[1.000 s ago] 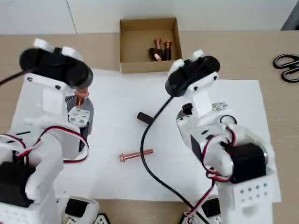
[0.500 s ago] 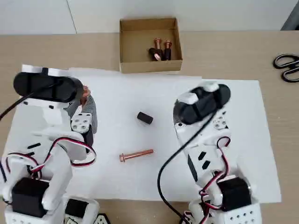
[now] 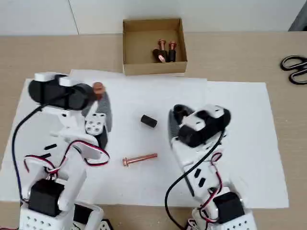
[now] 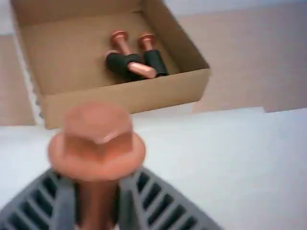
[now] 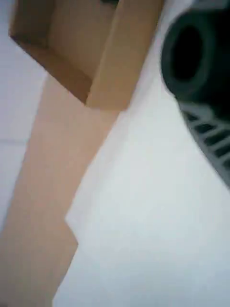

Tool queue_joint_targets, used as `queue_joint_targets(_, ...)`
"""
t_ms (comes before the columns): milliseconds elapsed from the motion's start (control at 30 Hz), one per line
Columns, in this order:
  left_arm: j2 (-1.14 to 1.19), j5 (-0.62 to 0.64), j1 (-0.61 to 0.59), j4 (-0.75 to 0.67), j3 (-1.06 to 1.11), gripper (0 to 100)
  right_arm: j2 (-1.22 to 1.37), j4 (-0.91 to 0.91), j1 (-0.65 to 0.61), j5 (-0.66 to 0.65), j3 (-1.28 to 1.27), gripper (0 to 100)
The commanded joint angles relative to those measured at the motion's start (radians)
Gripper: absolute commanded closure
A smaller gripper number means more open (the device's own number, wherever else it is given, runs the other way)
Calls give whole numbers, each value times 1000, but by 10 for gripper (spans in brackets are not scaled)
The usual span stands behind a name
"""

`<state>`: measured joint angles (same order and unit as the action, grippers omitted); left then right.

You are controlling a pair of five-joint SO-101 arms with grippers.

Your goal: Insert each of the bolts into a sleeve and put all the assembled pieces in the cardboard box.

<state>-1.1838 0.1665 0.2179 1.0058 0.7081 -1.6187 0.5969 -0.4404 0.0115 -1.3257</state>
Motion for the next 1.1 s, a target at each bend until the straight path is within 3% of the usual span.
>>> queue_joint_targets(0, -9, 28, 92, -89, 27, 994, -68, -56, -81, 9, -64, 994)
queue_joint_targets(200, 5, 178, 106, -206, 64, 994, -142, -67, -94, 15, -198, 995)
queue_joint_targets(400, 18, 273, 106, -245, 62, 994, -197, -65, -101, 138, -270, 995)
queue_joint_targets(500, -15, 275, 117, -249, 70, 994, -194, -58, -102, 144, -279, 995)
queue_joint_targets(633, -69, 270, 221, -276, 143, 994, -194, -59, -130, 146, -315, 995)
queue_joint_targets(767, -118, 181, 296, -330, 249, 994, -194, -67, -150, 146, -348, 995)
queue_joint_targets(1067, -127, 169, 299, -353, 341, 994, -194, -68, -222, 141, -353, 995)
